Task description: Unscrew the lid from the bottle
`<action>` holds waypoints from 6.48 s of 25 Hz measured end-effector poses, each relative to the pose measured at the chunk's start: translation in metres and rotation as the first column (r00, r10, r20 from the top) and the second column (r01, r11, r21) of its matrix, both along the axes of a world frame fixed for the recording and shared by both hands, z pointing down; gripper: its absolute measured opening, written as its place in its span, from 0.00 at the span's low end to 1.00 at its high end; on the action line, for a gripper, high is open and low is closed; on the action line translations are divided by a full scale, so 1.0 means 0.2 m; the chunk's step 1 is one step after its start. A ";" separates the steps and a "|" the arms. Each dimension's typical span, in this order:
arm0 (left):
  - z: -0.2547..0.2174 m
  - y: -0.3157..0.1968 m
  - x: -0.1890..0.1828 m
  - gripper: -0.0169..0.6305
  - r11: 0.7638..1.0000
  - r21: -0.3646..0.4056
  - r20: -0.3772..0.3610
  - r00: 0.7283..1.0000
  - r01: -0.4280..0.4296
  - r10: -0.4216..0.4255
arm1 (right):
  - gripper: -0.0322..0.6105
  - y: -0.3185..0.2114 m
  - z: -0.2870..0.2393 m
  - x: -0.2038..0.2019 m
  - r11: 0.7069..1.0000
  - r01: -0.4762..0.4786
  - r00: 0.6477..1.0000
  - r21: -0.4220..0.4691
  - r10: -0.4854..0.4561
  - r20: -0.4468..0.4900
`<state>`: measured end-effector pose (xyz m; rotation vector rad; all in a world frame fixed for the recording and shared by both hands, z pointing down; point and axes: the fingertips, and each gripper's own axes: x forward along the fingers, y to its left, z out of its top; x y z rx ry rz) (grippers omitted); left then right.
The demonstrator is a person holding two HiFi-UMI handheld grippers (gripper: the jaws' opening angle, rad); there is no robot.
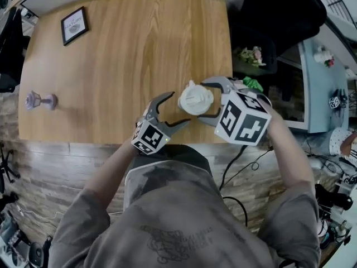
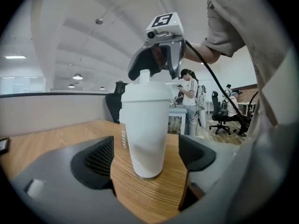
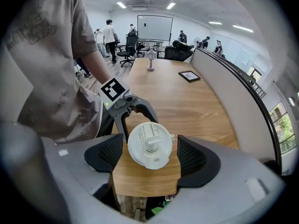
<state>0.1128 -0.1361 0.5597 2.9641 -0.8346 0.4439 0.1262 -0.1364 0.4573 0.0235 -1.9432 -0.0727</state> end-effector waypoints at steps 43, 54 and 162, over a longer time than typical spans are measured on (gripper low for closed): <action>0.19 -0.06 0.13 0.51 0.979 -0.054 -0.047 0.980 -0.196 0.194 | 0.63 0.01 0.22 0.04 0.704 0.707 0.680 0.070 -0.650 -0.341; 0.25 -0.04 0.12 0.50 0.979 -0.082 -0.041 0.982 -0.186 0.183 | 0.72 0.01 0.08 -0.05 0.974 -0.220 0.960 -0.055 0.227 0.167; 0.25 -0.04 0.12 0.49 0.981 -0.068 -0.011 0.984 -0.180 0.179 | 0.72 -0.02 0.19 -0.12 0.990 0.038 0.969 -0.134 -0.003 0.247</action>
